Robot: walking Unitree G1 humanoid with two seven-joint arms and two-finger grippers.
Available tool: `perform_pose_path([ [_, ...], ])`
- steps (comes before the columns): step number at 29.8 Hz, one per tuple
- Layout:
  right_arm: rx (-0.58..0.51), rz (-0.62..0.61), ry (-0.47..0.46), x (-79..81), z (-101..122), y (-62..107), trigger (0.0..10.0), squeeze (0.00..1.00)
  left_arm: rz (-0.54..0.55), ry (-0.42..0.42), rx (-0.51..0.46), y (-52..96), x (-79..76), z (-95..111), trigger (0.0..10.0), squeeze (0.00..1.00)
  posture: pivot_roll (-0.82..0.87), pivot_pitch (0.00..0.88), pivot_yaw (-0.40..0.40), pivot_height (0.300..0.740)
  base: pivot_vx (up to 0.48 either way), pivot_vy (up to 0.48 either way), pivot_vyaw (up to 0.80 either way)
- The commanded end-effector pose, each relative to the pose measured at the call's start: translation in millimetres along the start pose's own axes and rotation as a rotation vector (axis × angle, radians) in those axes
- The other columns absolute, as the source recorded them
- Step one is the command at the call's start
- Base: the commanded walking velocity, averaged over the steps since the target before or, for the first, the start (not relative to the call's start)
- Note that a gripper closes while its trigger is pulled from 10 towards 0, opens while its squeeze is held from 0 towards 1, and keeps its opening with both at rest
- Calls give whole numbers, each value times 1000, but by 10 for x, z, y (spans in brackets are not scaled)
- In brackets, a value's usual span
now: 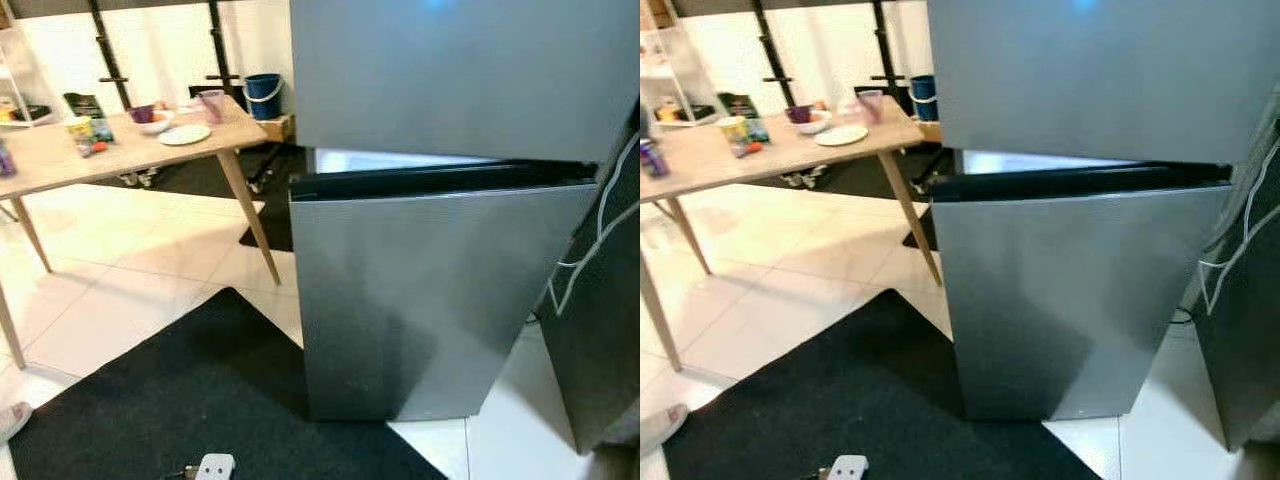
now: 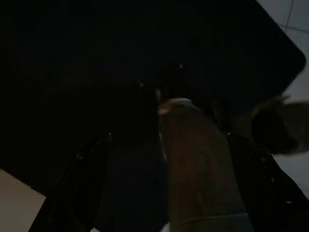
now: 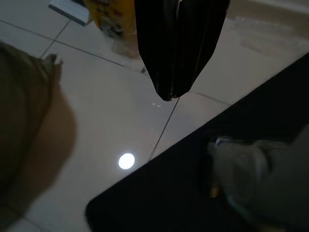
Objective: Restocking fridge
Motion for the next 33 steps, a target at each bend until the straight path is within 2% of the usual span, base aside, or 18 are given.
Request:
perform_pose_path([
  [1, -25, -25, 4, -46, 62, 0, 10000, 0, 12, 3, -2, 8, 33, 12, 10000, 0, -170, 7, 44, 740, 0, 0, 0],
  [3, -57, -47, 1, -133, 166, 4, 10000, 0, 6, 9, -4, 9, 32, 20, 10000, 0, -172, 5, 42, 740, 0, 0, 0],
  [7, -85, -61, 18, -199, 263, 9, 10000, 0, 8, 4, -4, 9, 33, 20, 10000, 0, -170, 2, 38, 740, 0, 0, 0],
  [16, -97, -58, 43, -186, 298, 7, 10000, 0, 6, 1, 1, 5, 17, -9, 10000, 0, -162, 0, 31, 740, 0, 0, 0],
  [21, -109, -30, 69, -128, 303, 2, 10000, 0, 6, -4, 10, 9, 26, -38, 10000, 0, -163, 2, 34, 740, 0, 0, 0],
  [25, -130, 6, 50, -73, 312, 1, 10000, 0, 7, -8, 8, 12, 36, -25, 10000, 0, -162, 8, 37, 740, 0, 0, 798],
  [33, -148, -14, 38, -69, 317, 3, 10000, 0, 2, -13, 8, 10, 27, -18, 10000, 0, -163, 10, 40, 740, 0, 0, 698],
])
Point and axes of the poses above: a point about 5 cm out from each wrist's last joint towards the gripper, its own y axis pointing back from the gripper into the wrist, its own z axis along the axis of the wrist's last joint, x = y × z, the point moved 3 cm from there along -y, pointing out of the wrist towards the gripper, and after that the axes turned 15 degrees about y, right-handed, at the moved point
